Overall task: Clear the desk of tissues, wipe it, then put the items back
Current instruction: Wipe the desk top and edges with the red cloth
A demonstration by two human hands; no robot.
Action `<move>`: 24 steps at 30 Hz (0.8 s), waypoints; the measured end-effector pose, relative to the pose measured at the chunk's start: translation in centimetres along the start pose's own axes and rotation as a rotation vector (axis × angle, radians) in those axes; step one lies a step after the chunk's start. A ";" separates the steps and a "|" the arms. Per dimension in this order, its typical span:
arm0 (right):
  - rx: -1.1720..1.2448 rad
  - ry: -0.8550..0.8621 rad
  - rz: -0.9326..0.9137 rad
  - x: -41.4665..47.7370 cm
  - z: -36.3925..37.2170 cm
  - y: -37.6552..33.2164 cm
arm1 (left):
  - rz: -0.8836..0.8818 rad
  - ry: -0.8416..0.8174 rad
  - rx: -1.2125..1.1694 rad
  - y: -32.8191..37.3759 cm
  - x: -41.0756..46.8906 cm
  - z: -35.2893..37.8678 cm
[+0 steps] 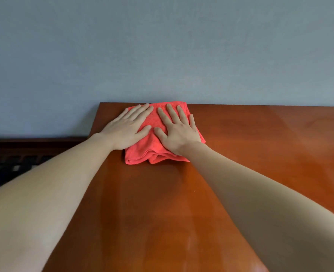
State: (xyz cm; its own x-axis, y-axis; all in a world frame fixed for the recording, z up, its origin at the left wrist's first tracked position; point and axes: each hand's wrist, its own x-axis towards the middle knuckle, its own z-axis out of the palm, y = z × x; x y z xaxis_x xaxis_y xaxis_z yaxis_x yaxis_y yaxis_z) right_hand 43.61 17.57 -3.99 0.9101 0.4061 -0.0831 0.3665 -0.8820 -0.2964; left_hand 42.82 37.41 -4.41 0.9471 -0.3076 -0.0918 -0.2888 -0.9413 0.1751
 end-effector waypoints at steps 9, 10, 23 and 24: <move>-0.043 -0.038 -0.106 -2.3 2.4 -6.7 | -0.118 0.006 -0.032 -2.8 -8.5 0.2; -0.046 -0.044 -0.118 -2.9 2.4 -6.8 | -0.132 0.006 -0.038 -2.4 -9.0 0.4; -0.046 -0.045 -0.174 -14.5 -0.3 5.4 | -0.202 0.028 -0.058 15.5 -10.2 3.6; -0.045 -0.043 -0.170 -15.5 -0.7 6.7 | -0.198 0.027 -0.056 17.1 -10.0 3.8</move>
State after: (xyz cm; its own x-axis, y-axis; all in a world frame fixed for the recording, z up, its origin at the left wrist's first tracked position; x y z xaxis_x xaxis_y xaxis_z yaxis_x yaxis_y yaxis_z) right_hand 32.08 5.20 -4.00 0.8256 0.5592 -0.0761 0.5235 -0.8092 -0.2666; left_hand 27.92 23.86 -4.21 0.9882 -0.1130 -0.1038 -0.0892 -0.9734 0.2110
